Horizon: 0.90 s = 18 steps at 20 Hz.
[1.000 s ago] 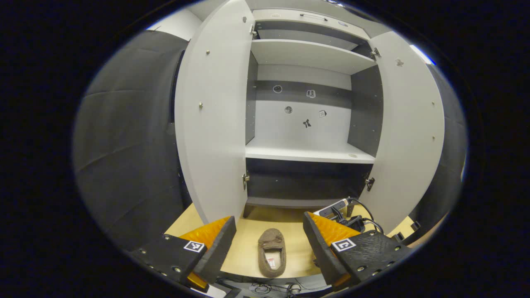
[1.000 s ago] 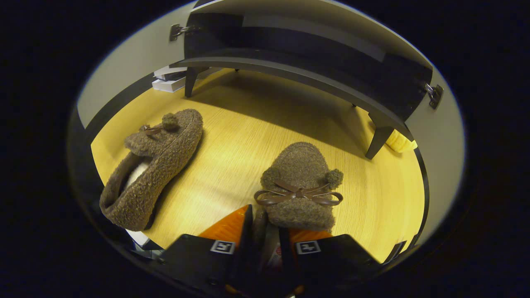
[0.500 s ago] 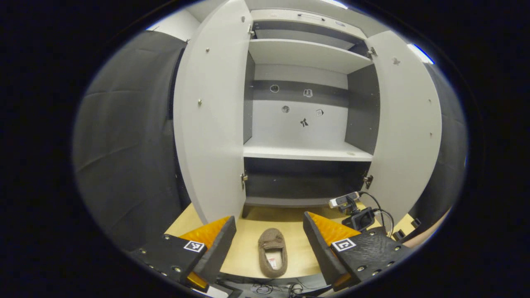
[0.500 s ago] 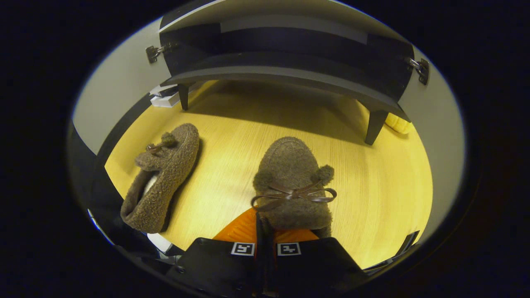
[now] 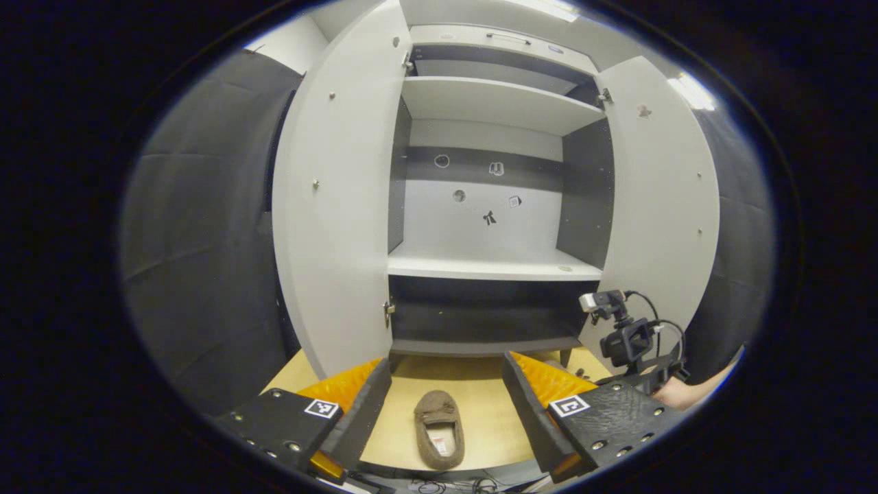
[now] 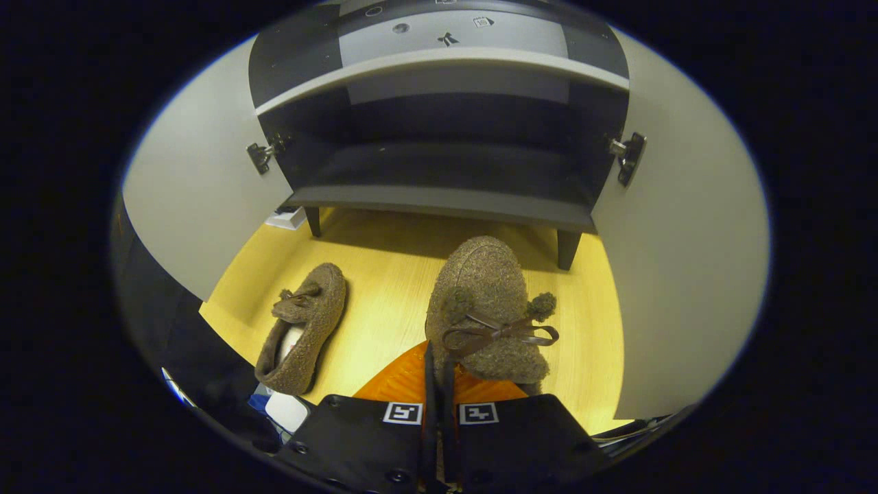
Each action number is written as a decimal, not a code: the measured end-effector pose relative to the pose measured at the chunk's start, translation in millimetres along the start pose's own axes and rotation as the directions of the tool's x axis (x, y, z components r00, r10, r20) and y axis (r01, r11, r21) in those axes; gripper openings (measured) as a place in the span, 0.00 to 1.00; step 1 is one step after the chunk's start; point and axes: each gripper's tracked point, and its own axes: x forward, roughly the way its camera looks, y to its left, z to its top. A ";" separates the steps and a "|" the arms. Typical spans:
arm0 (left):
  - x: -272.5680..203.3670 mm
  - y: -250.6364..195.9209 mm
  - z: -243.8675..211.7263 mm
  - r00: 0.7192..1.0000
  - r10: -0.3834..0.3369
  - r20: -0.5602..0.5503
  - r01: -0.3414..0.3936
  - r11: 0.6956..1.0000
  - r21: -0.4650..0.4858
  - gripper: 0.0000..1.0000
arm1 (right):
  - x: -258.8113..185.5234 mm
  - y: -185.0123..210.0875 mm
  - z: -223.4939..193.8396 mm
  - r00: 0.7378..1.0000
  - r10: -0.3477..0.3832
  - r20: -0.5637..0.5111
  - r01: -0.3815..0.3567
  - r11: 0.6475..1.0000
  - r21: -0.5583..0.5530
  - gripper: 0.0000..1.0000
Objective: Grab one shoe with the right hand and put it into the shoe cabinet, grab the other shoe with the left hand and put it into the shoe cabinet; then close the right door with the right hand and the left door with the left hand.
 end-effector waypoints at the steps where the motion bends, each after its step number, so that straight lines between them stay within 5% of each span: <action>1: 1.2 -1.0 0.0 1.000 -0.008 0.005 0.008 1.000 0.004 0.94 | -10.5 1.0 6.0 1.000 0.008 0.012 -0.008 1.000 0.004 0.05; 4: 3.2 -7.5 0.4 0.999 -0.038 0.011 0.038 0.999 0.015 0.90 | -40.4 5.8 21.8 0.998 0.034 0.051 -0.035 0.999 0.009 0.06; 8: 2.3 -18.7 -0.4 0.996 -0.082 0.022 0.081 0.997 0.017 1.00 | -80.6 15.0 52.3 0.990 0.057 0.126 -0.057 0.998 -0.002 0.05; 10: 1.9 -21.6 3.4 0.995 -0.093 0.041 0.092 0.996 0.017 0.88 | -96.6 21.0 70.6 0.983 0.073 0.166 -0.073 0.997 -0.005 0.03; 11: 1.8 -22.5 2.3 0.995 -0.095 0.042 0.095 0.995 0.018 1.00 | -103.7 23.8 81.6 0.979 0.082 0.185 -0.083 0.997 -0.004 0.05; 18: -1.8 -16.2 8.3 0.996 -0.069 0.061 0.068 0.998 0.014 1.00 | -136.9 32.8 174.3 0.932 0.127 0.339 -0.129 0.992 -0.015 0.05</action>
